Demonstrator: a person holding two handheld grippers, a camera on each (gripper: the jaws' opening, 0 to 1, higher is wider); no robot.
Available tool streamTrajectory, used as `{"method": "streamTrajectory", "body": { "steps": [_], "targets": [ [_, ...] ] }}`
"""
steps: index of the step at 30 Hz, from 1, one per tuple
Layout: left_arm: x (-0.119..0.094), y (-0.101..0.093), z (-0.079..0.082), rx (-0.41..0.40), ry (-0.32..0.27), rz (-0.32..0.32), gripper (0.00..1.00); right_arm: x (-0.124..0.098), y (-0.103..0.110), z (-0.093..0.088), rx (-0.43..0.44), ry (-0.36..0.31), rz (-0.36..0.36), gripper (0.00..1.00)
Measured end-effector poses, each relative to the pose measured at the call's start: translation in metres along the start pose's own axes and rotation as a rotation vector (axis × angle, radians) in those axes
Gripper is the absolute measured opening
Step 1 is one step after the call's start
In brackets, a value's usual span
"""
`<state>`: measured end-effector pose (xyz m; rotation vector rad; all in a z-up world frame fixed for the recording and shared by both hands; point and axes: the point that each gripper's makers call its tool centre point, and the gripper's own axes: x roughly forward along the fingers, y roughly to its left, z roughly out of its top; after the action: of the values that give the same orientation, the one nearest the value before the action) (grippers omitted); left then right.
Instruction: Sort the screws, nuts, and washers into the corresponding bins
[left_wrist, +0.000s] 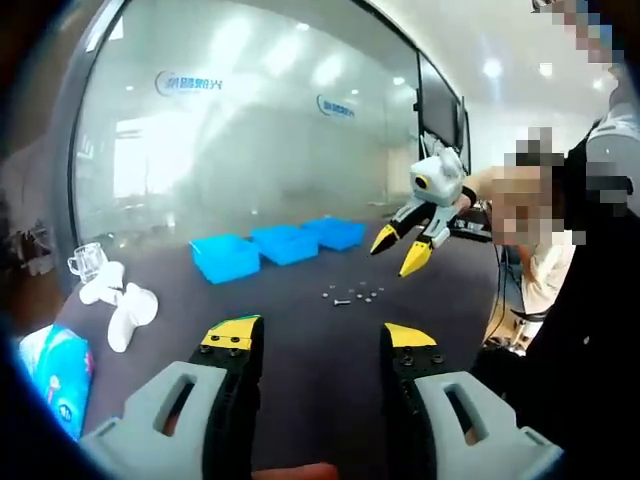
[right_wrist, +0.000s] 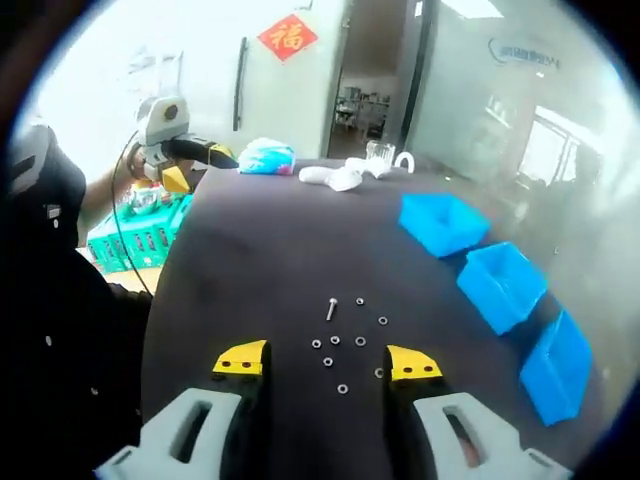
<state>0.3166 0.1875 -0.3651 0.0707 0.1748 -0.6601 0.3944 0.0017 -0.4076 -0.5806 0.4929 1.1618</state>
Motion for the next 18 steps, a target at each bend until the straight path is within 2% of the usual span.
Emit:
{"method": "streamTrajectory", "body": {
  "steps": [6, 15, 18],
  "targets": [
    [-0.002, 0.000, 0.000, -0.006, -0.007, 0.007, 0.46, 0.017, -0.004, 0.001, -0.018, 0.081, 0.037, 0.39],
    [-0.006, 0.003, -0.004, -0.014, -0.018, 0.030, 0.46, 0.036, -0.004, 0.008, -0.030, 0.155, 0.082, 0.36],
    [-0.008, 0.006, -0.004, -0.007, -0.026, 0.048, 0.46, 0.045, -0.004, 0.005, -0.003, 0.214, 0.095, 0.34]
  ]
}}
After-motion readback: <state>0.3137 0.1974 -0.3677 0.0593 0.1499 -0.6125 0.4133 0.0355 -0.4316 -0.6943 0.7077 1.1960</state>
